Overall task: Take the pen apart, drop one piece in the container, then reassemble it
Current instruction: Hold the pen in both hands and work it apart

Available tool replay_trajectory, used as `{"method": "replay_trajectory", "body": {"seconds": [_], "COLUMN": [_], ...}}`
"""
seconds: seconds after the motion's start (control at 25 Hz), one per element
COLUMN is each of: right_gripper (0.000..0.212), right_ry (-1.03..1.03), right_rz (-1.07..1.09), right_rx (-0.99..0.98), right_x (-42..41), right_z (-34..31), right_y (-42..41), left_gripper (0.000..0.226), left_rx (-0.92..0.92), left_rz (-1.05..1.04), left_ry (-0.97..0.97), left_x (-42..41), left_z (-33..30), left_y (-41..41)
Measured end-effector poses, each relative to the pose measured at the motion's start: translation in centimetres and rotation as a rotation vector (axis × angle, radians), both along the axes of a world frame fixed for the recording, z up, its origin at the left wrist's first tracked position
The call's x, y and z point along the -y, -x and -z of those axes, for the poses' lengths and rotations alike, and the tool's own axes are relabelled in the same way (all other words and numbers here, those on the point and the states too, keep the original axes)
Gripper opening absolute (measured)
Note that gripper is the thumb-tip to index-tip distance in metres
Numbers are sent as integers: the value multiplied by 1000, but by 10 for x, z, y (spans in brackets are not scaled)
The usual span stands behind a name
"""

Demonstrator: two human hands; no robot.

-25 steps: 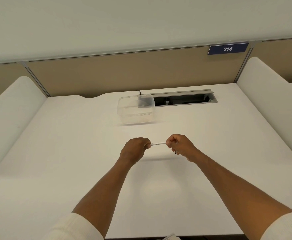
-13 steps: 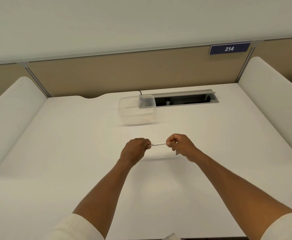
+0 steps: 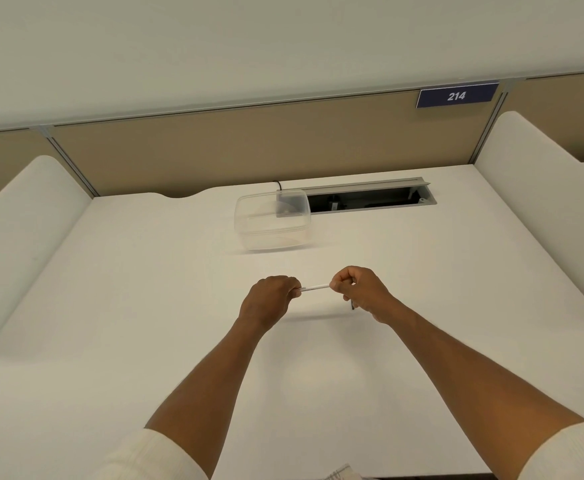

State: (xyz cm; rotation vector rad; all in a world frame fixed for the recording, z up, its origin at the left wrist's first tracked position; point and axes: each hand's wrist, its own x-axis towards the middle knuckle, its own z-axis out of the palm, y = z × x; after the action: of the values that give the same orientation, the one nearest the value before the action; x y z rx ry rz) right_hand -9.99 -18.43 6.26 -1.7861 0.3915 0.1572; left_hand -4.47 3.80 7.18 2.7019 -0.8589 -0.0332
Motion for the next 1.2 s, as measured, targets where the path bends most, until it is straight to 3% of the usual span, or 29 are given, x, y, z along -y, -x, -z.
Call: {"method": "replay_trajectory", "body": {"seconds": [0.16, 0.44, 0.64, 0.88, 1.08, 1.2], "right_gripper": [36, 8, 35, 14, 34, 15], "right_ry": [48, 16, 42, 16, 25, 11], "right_rz": [14, -28, -13, -51, -44, -52], "right_rx": [-69, -47, -85, -42, -76, -44], "right_x": [2, 6, 4, 5, 3, 5], "right_z": [-1, 5, 2, 4, -1, 1], "right_y": [-1, 1, 2, 7, 5, 5], "left_gripper": [15, 15, 15, 16, 15, 15], "left_rx": [6, -2, 4, 12, 24, 29], "left_rz": [4, 11, 15, 29, 37, 43], "left_ry": [1, -10, 8, -3, 5, -5], "left_x": [2, 1, 1, -1, 1, 2], "left_z": [-2, 0, -3, -1, -5, -4], "left_y": [0, 3, 1, 3, 1, 1]}}
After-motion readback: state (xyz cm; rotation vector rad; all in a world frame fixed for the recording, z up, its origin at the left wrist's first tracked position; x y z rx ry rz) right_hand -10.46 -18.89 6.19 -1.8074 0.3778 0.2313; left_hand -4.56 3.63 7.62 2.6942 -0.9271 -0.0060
